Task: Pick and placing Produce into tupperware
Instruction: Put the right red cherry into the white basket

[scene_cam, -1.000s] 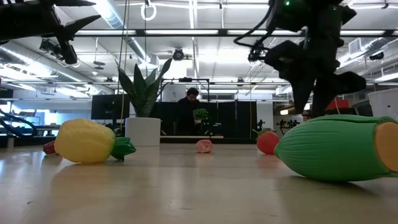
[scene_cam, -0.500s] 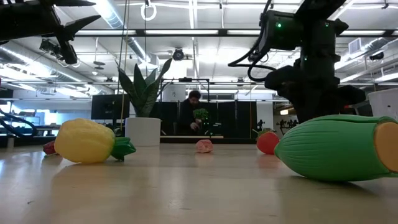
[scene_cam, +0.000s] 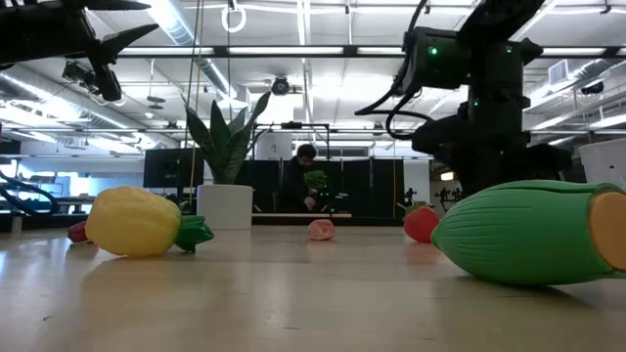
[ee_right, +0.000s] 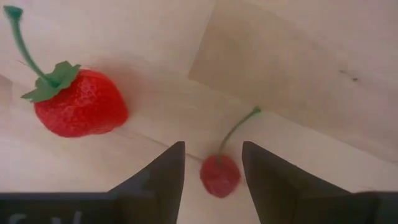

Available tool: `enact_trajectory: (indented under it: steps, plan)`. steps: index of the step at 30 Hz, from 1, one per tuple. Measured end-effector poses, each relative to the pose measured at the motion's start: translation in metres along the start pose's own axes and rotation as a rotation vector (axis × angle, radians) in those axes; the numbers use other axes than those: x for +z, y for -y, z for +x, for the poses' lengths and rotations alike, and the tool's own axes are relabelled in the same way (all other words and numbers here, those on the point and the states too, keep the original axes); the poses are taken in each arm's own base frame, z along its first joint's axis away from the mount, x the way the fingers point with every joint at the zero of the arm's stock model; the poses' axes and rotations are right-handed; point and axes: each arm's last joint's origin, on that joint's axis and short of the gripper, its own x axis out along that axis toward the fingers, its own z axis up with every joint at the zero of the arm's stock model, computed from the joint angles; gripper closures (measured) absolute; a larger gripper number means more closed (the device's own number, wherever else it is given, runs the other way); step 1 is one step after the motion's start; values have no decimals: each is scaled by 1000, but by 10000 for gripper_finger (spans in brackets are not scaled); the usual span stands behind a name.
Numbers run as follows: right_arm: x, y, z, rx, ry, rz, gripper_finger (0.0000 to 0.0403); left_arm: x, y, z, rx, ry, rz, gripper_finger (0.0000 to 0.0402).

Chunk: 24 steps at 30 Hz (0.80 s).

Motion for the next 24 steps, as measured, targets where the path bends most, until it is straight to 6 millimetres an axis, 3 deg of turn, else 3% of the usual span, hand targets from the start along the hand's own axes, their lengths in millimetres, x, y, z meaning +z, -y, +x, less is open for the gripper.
enact_trajectory:
  steps: [17,24]
  plan:
    - [1,-1,14,-49,-8,-21,238,0,0,0,3,-3,2,292]
    - [1,-1,16,-61,-14,-44,292,0,0,0,4,-4,3,292]
